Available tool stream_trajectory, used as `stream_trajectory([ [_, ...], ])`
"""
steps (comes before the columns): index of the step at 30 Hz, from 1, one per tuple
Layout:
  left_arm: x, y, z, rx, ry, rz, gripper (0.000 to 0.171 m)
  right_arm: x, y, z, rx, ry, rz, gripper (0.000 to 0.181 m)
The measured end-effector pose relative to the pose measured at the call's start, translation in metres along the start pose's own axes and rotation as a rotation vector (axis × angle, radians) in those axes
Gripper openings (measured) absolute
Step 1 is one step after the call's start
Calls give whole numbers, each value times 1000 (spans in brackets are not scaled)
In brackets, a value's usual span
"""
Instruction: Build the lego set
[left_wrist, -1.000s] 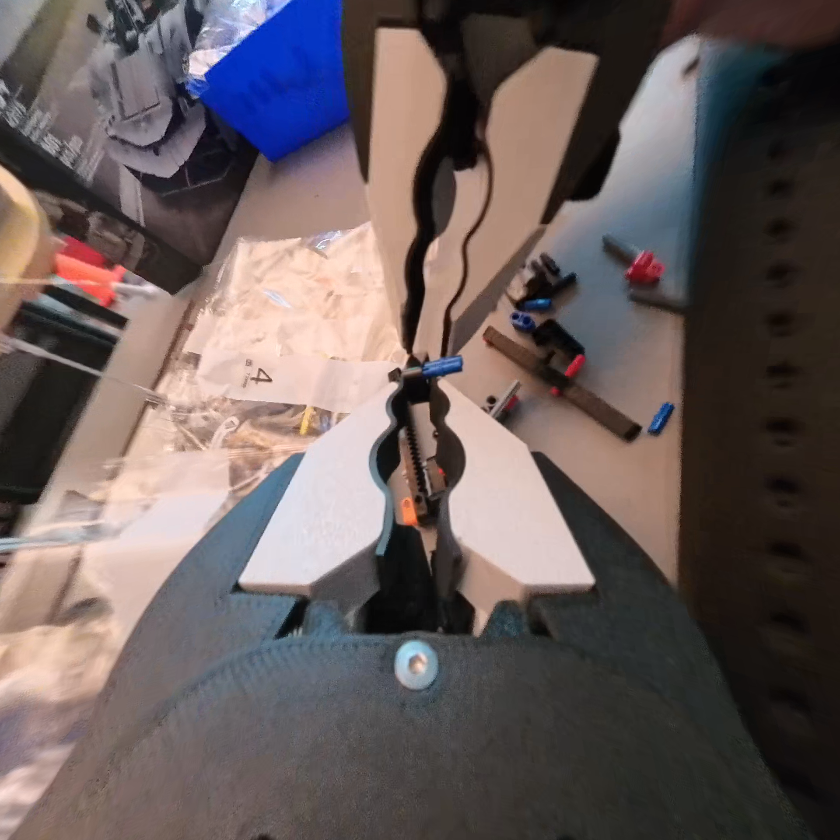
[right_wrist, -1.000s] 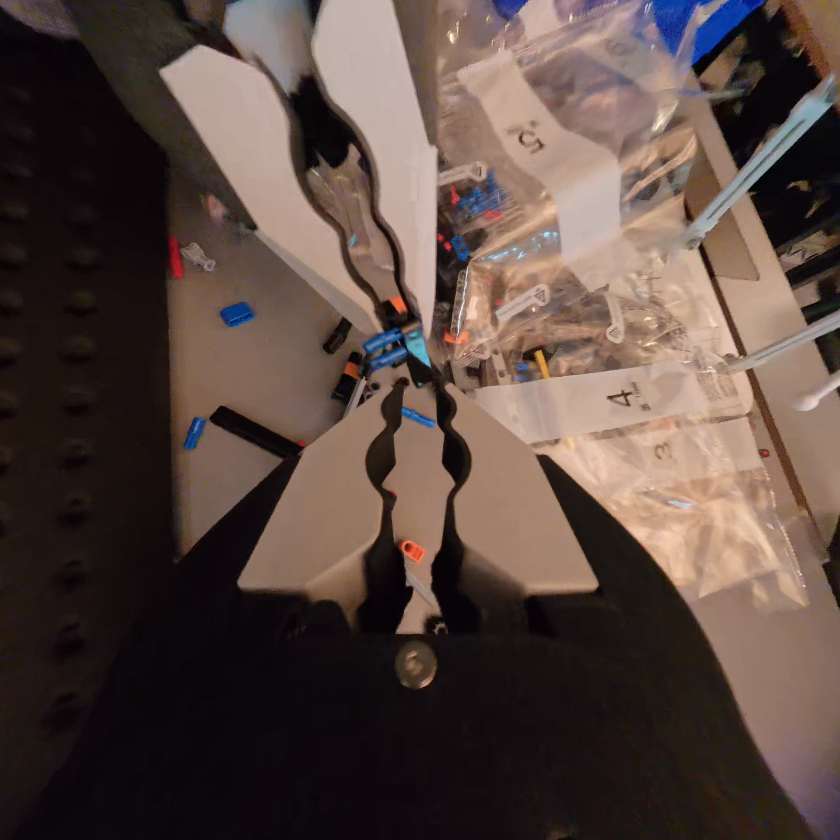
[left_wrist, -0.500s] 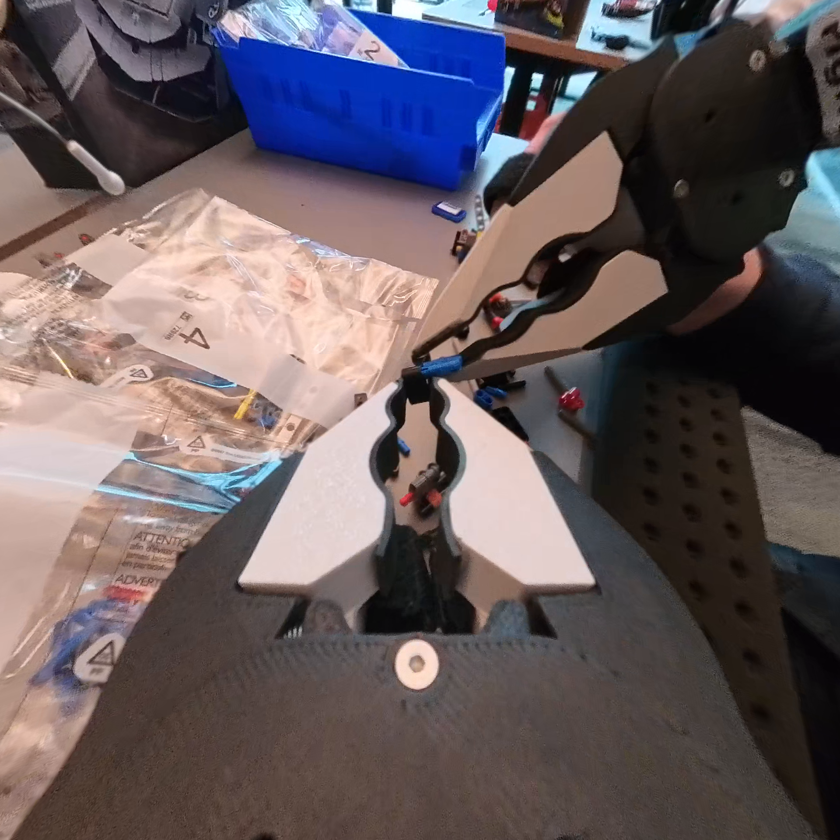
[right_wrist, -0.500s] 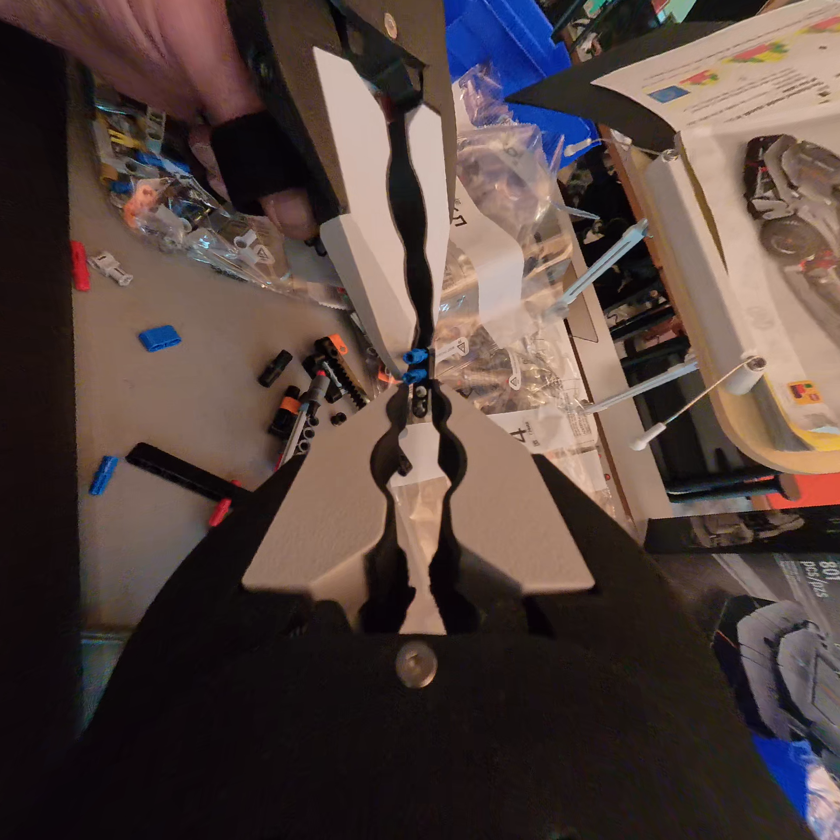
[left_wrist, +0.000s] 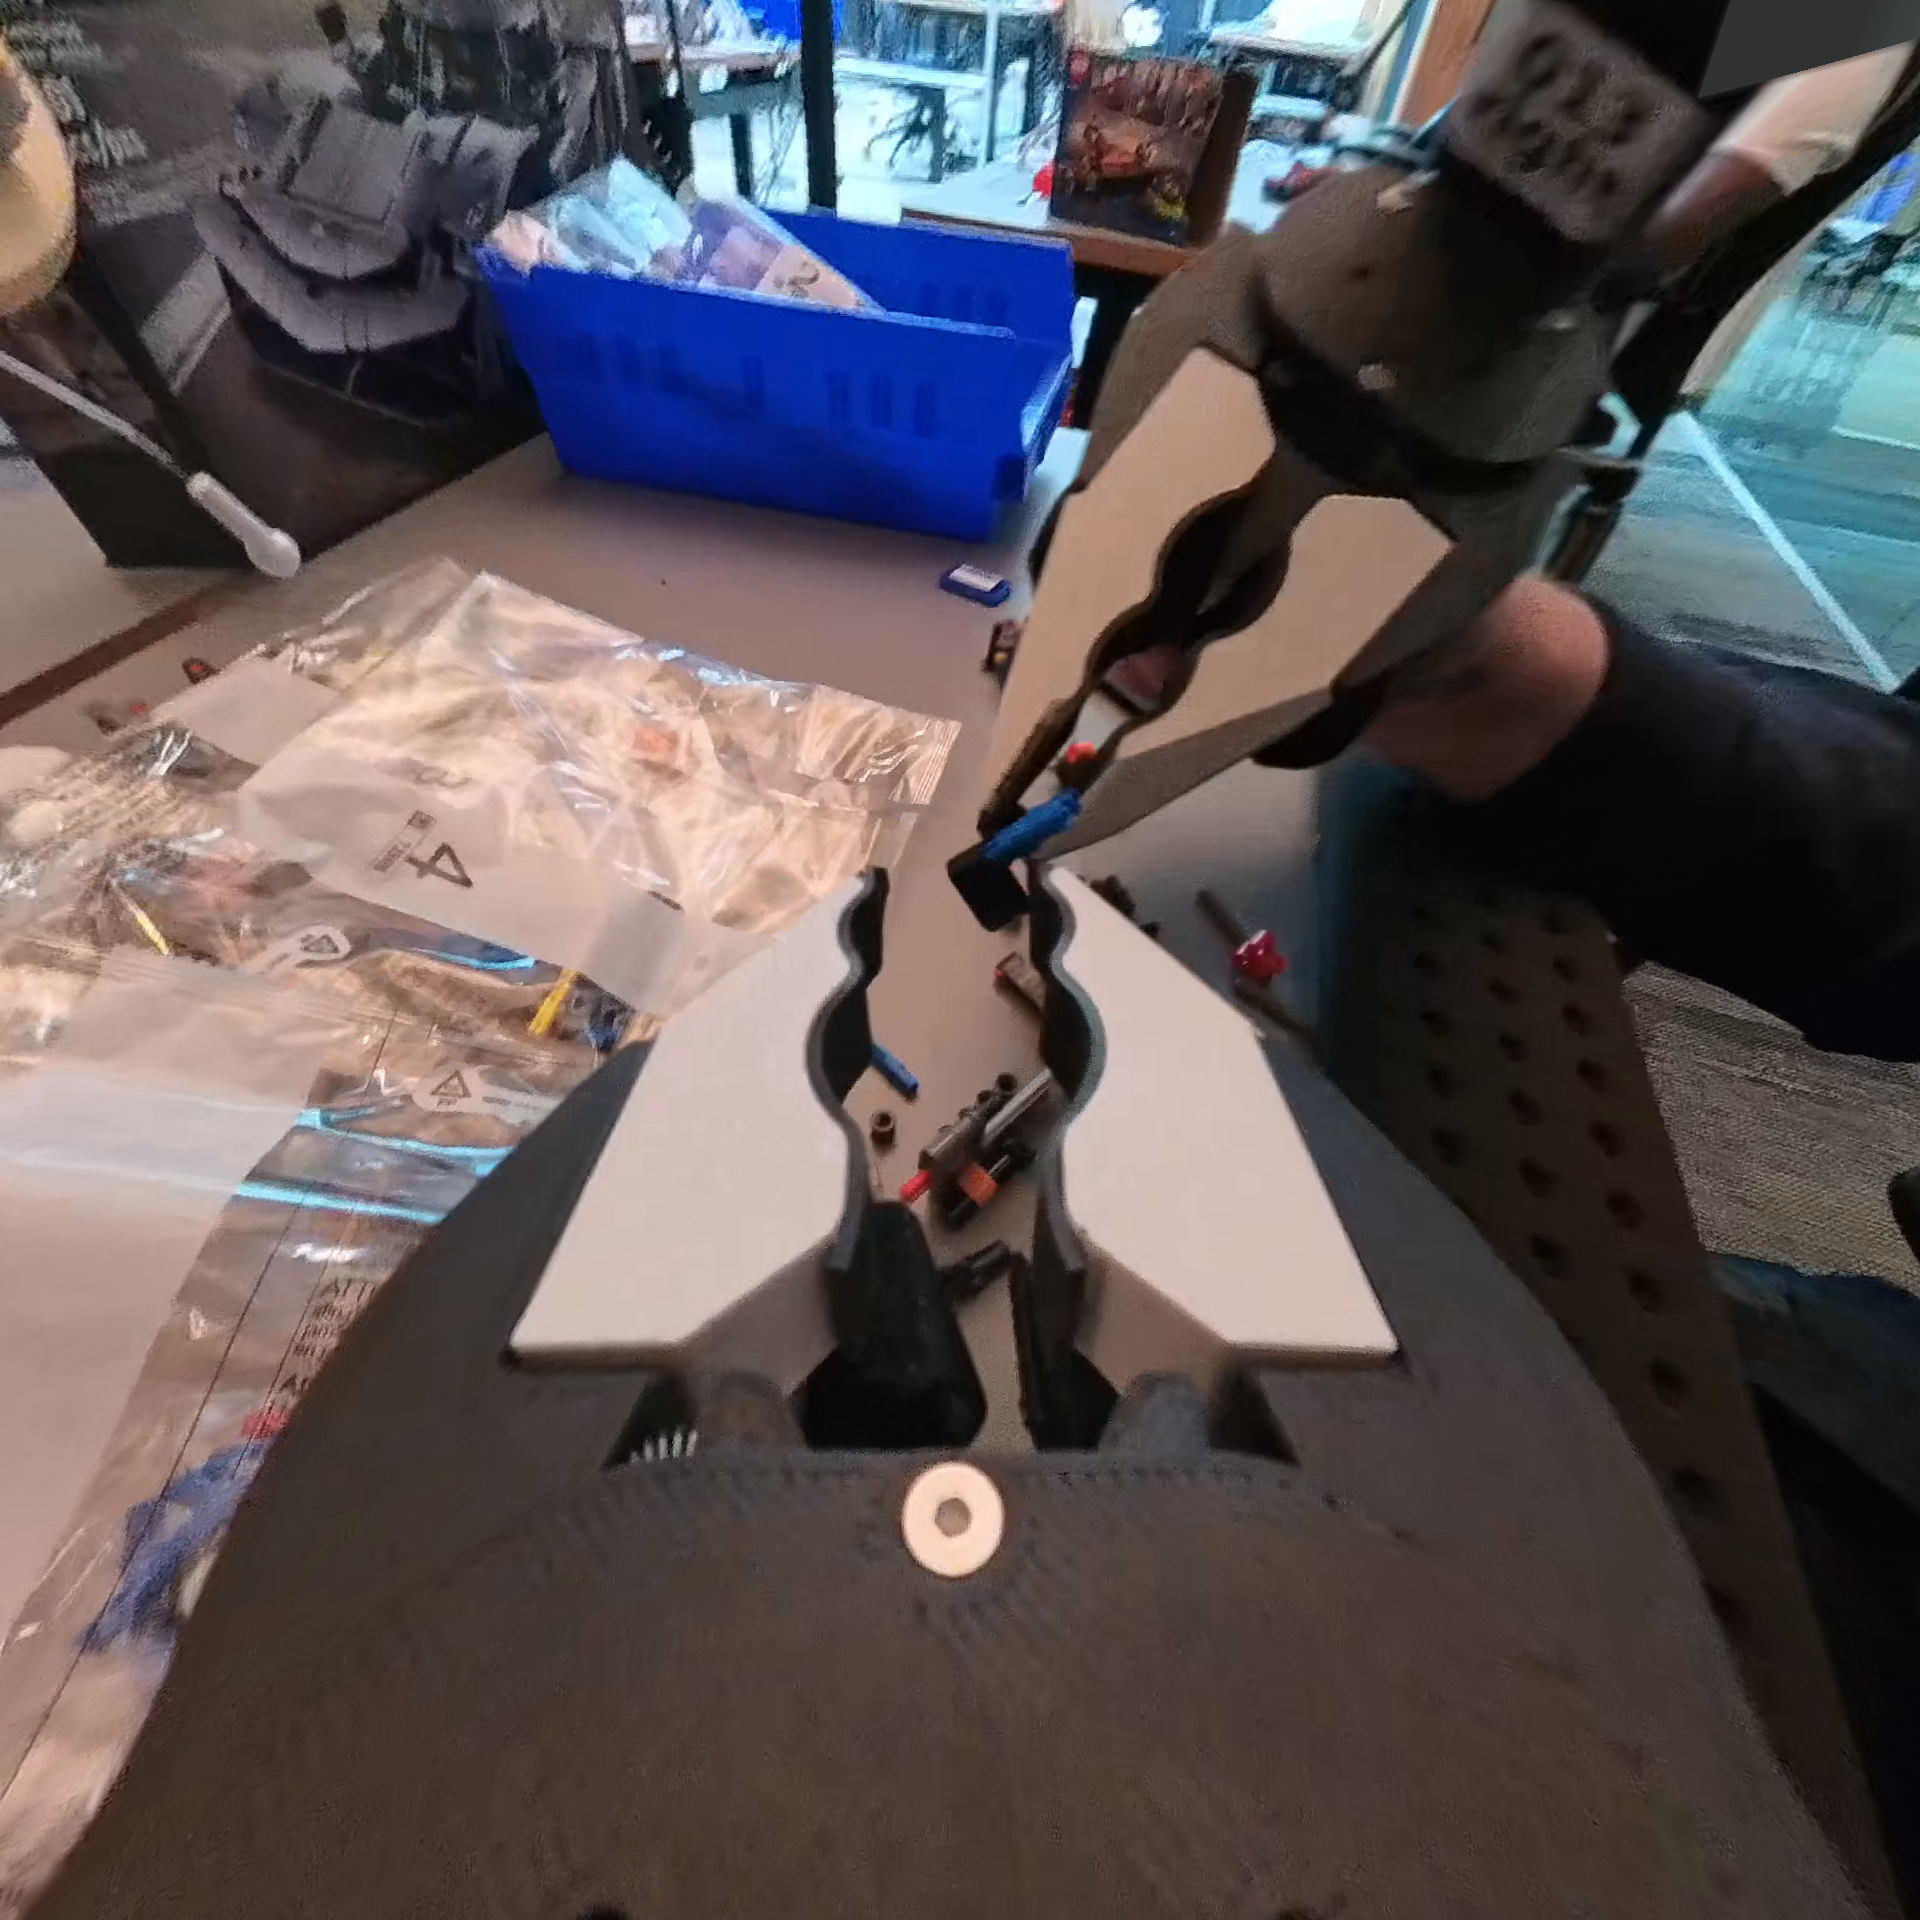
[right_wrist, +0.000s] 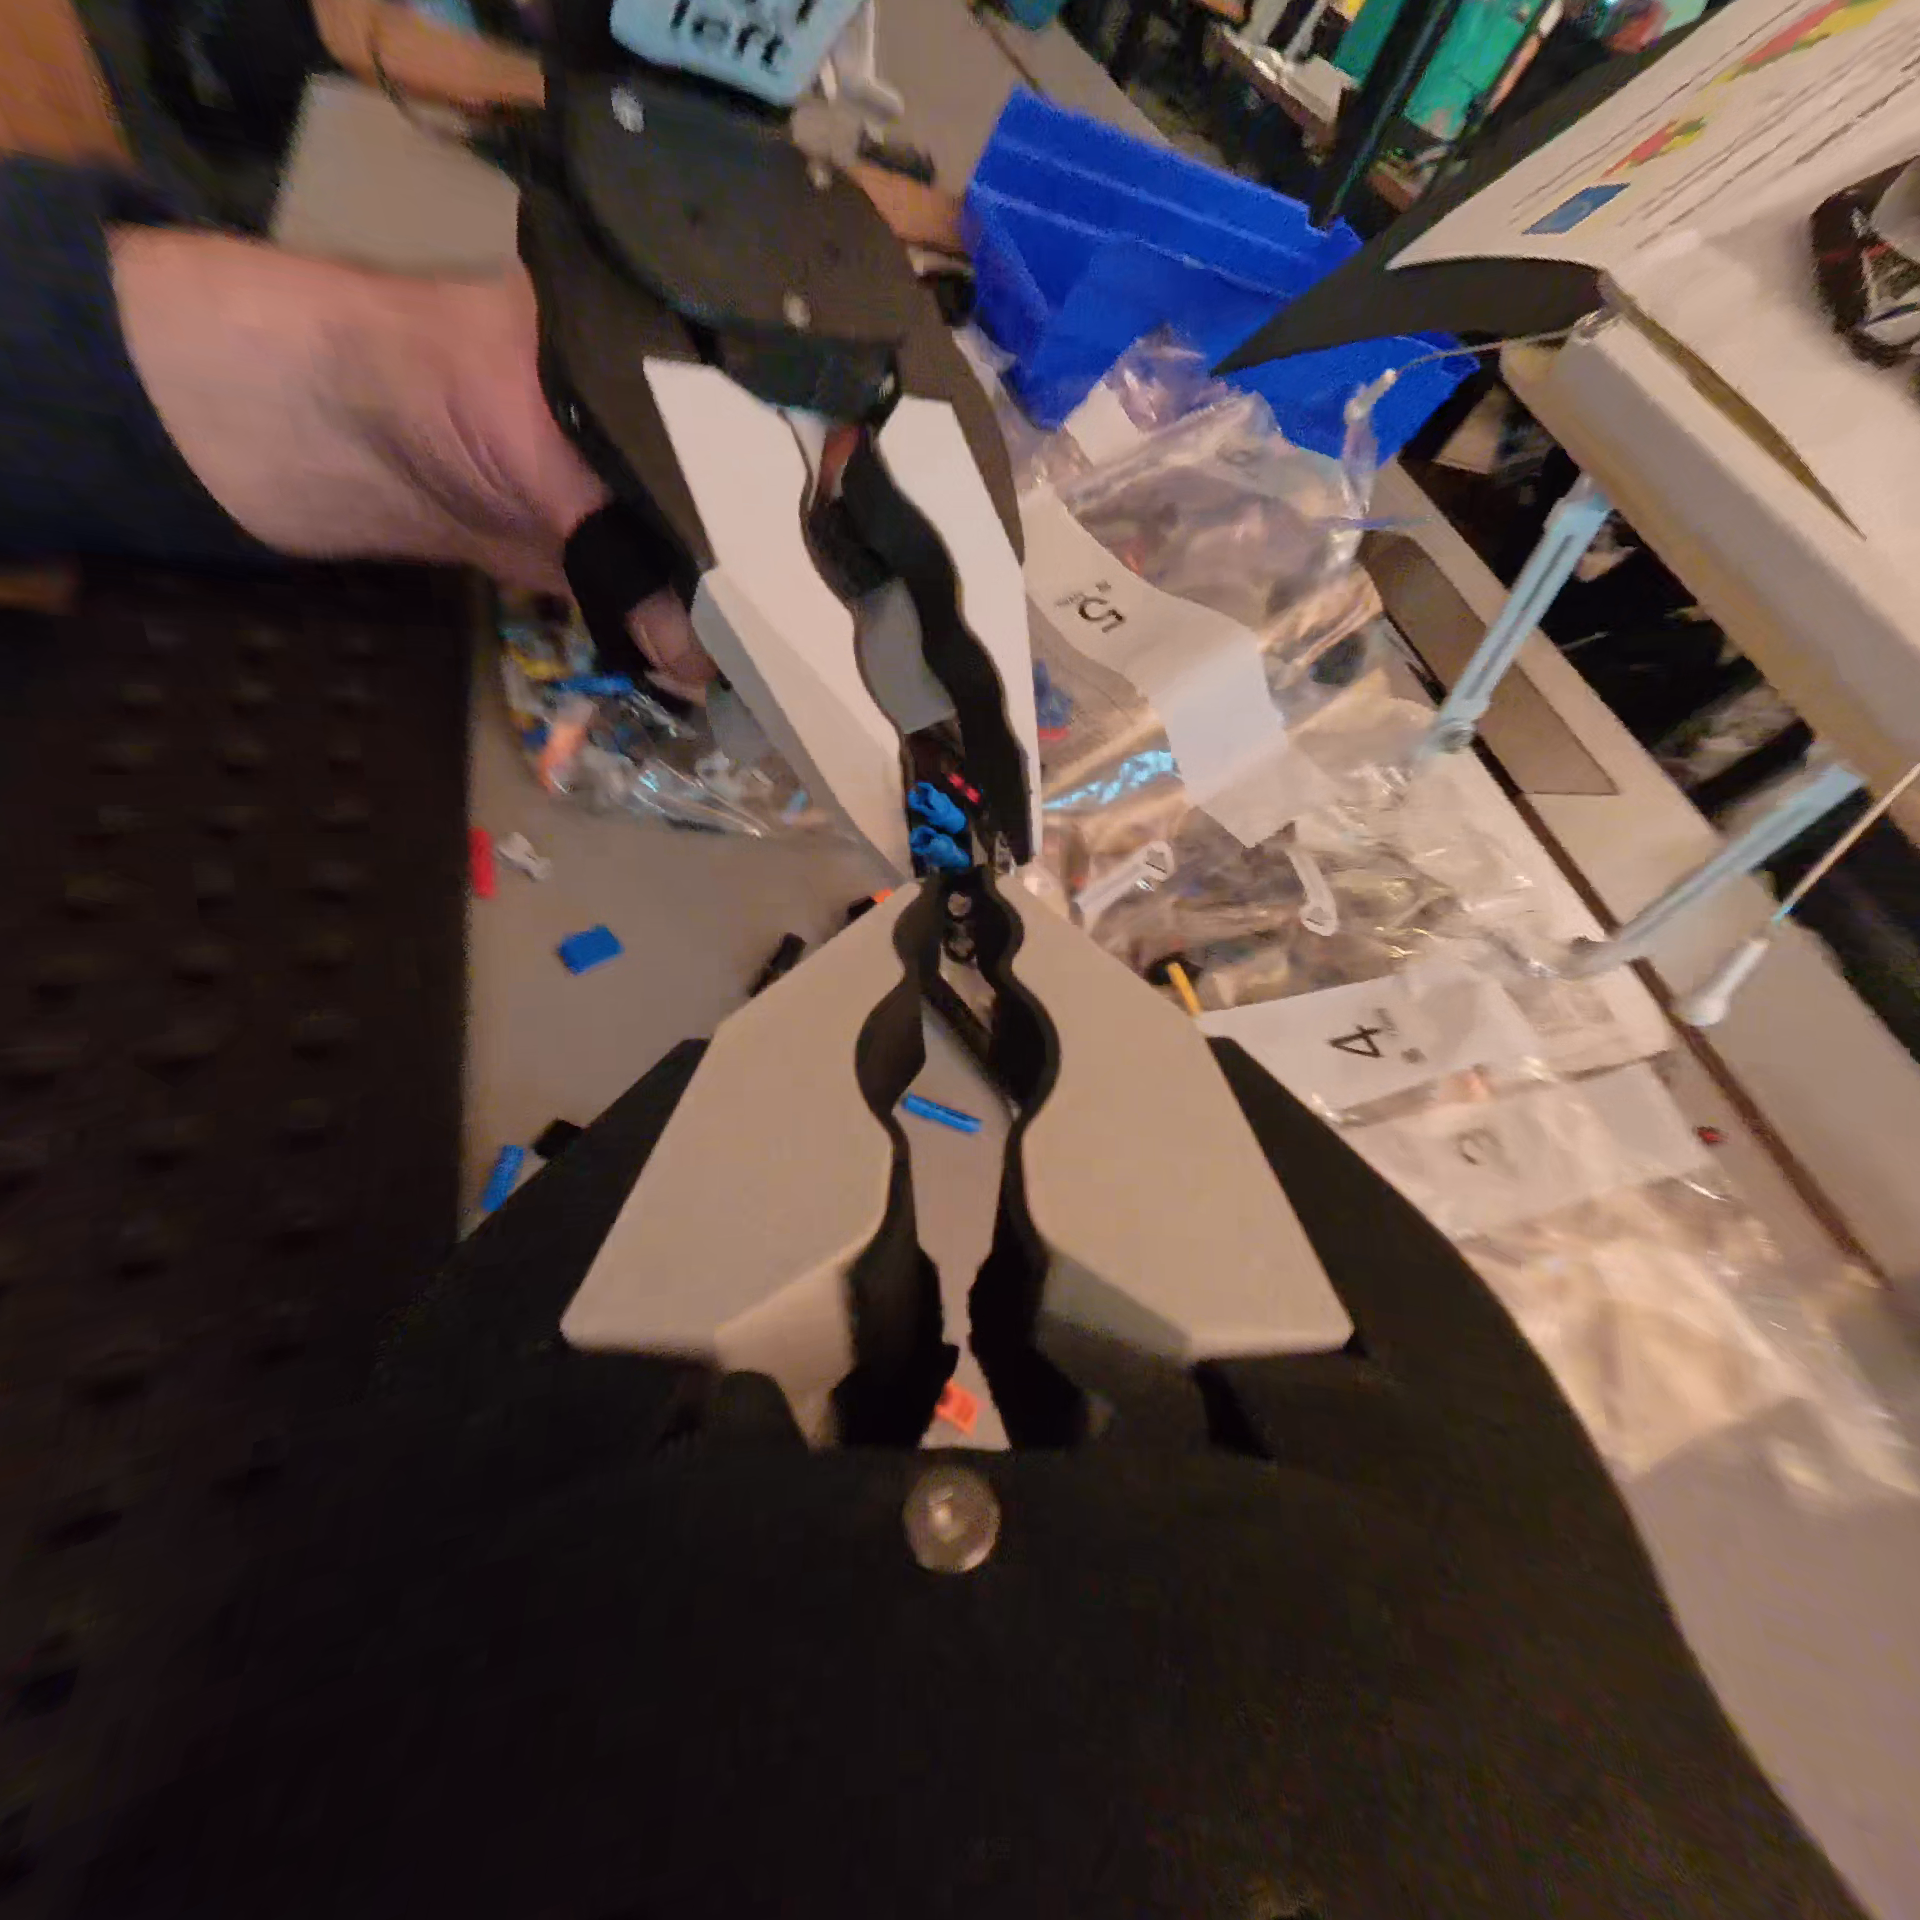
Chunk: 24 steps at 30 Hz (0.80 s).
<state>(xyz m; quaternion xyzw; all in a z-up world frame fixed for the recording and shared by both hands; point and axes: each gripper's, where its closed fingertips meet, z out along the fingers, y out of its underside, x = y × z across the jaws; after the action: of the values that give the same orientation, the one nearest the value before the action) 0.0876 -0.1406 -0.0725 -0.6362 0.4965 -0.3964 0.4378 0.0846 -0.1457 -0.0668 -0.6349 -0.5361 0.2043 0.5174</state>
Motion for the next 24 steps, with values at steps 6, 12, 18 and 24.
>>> stream_trajectory([
  [6, 12, -4, -1, 26, 36, 81, 16, -5, -4, -4, 70, -129, 162, 3],
  [12, 10, -1, -1, 6, 53, 13, 15, -2, -4, -4, 93, -134, 194, 0],
  [18, 5, 1, -1, -1, 47, -39, 15, -3, -1, 0, 44, -53, 46, 11],
  [24, 5, 3, -1, -9, 50, -55, 15, -5, -2, 2, 28, -19, -24, 8],
])
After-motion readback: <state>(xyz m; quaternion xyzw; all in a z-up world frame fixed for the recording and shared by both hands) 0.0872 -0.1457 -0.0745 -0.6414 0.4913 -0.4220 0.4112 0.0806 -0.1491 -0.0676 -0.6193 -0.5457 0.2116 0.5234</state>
